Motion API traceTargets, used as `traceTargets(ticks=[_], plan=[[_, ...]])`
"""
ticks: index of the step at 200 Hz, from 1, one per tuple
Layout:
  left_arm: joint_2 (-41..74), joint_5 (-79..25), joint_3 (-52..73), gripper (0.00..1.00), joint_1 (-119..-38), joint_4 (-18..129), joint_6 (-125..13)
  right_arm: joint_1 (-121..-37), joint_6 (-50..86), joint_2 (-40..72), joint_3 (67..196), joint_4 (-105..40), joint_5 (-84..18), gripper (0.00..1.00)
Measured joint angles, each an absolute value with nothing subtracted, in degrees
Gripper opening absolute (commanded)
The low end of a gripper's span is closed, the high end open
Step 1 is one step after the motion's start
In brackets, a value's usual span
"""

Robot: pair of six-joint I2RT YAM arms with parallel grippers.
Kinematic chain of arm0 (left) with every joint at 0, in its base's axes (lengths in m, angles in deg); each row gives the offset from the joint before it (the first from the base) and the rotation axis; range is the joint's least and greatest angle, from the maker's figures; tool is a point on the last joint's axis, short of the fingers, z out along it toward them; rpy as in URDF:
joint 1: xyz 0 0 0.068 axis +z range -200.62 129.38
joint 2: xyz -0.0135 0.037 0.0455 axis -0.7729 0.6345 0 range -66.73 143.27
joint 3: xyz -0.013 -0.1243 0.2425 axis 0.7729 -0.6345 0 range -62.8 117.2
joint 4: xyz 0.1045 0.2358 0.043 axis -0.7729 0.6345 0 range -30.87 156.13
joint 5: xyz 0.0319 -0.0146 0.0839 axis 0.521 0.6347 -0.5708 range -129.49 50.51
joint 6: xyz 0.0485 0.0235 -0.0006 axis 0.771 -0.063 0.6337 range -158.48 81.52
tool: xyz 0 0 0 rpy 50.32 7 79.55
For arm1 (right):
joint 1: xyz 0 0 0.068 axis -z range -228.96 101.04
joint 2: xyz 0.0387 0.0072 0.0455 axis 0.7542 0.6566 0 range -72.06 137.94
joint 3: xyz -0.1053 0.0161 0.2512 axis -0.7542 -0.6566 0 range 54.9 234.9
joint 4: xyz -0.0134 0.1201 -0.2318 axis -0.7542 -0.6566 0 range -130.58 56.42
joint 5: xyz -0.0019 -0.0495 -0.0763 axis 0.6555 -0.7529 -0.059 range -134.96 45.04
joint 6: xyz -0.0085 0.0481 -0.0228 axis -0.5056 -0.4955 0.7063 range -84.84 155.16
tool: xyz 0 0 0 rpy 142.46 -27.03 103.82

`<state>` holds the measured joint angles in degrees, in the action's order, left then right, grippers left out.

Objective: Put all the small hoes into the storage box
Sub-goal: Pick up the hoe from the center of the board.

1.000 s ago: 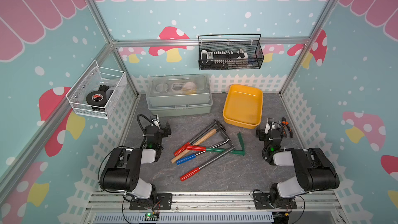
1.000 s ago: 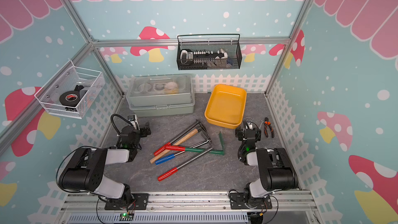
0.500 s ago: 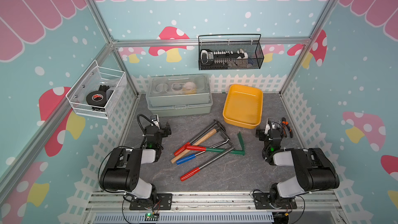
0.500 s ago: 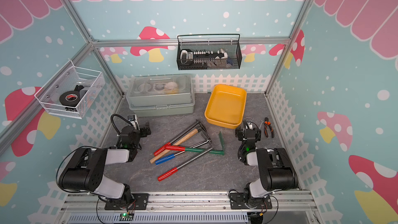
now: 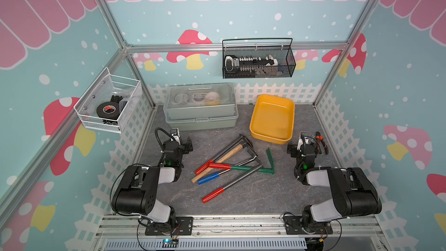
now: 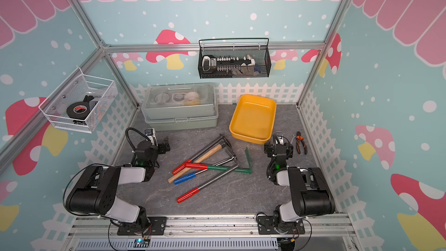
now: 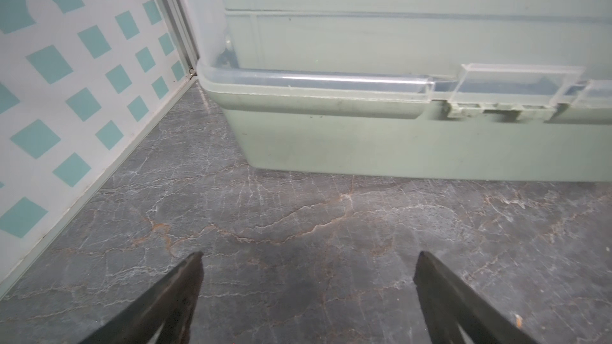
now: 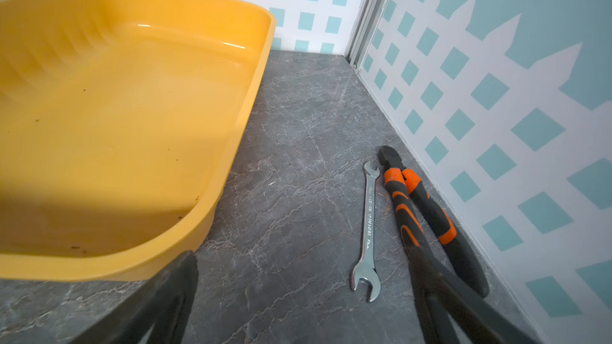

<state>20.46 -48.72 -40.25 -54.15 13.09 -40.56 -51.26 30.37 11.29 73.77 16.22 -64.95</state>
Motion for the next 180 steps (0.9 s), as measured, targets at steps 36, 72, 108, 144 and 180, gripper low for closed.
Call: traceTargets(ticks=[36,72,108,144,180], plan=[[18.4,-48.7,-35.8,0.99,-54.7,21.5,-39.3,-51.3,30.4,0.5,77.4,6.3,-65.0,0.99],[13.4,-49.2,-29.9,0.99,-58.5,29.0,-36.7,-52.2,28.0,-11.6,82.5,-5.5,-65.0,0.98],[7.9,-48.9,-23.9,0.99,-62.9,40.5,-37.0,-53.5,20.9,-16.6,85.7,-19.1,-65.1,0.99],[2.4,-48.2,-18.0,0.98,-69.0,52.5,-38.3,-54.8,15.5,-19.2,87.7,-32.3,-64.0,0.99],[-1.4,-47.5,-13.7,0.97,-78.3,66.1,-39.8,-55.0,11.2,-24.1,87.6,-38.5,-58.0,0.99]])
